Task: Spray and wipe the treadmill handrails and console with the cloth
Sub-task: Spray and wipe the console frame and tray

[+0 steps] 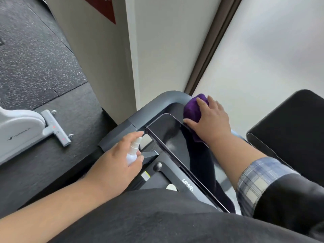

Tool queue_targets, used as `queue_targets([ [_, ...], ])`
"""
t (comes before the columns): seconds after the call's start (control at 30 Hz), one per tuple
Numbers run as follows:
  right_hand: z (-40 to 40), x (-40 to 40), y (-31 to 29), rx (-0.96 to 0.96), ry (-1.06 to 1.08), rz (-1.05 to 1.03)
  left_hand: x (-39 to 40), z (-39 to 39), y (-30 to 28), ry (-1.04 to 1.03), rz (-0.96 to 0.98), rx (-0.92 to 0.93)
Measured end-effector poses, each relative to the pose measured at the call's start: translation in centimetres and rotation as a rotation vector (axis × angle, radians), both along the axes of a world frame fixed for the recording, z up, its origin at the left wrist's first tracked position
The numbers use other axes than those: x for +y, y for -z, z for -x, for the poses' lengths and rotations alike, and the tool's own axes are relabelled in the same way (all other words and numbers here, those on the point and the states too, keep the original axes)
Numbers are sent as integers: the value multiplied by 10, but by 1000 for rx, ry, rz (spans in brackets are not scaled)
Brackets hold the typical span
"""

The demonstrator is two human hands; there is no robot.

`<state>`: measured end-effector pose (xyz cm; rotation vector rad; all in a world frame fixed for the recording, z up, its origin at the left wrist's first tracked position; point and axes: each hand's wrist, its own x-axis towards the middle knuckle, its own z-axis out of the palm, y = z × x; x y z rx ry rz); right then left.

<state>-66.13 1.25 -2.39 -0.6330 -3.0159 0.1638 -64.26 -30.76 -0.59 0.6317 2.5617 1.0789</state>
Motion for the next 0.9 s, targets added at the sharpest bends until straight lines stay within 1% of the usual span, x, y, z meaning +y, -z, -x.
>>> queue_targets([
  [0.1, 14, 1, 7, -13, -19, -61, 11, 0, 3, -10, -7, -12],
  [0.2, 34, 3, 10, -17, -123, -39, 15, -2, 5, -30, -21, -32],
  [0.33, 74, -3, 6, -60, -353, 36, 9, -8, 10, -82, 2, -40],
  [0.47, 104, -15, 1, -136, -636, -19, 0, -14, 12, -131, 2, -69],
  [0.57, 111, -29, -1, -170, -820, -11, -7, -16, 11, -171, -20, -73],
  [0.7, 105, -85, -5, -230, -1042, -35, -18, -20, 8, -198, -29, -62],
  [0.8, 83, -143, 1, -161, -1175, -22, -27, -24, 6, -168, -46, -44],
  [0.9, 62, -193, 9, -93, -1242, -17, -34, -26, 6, -160, -52, -22],
])
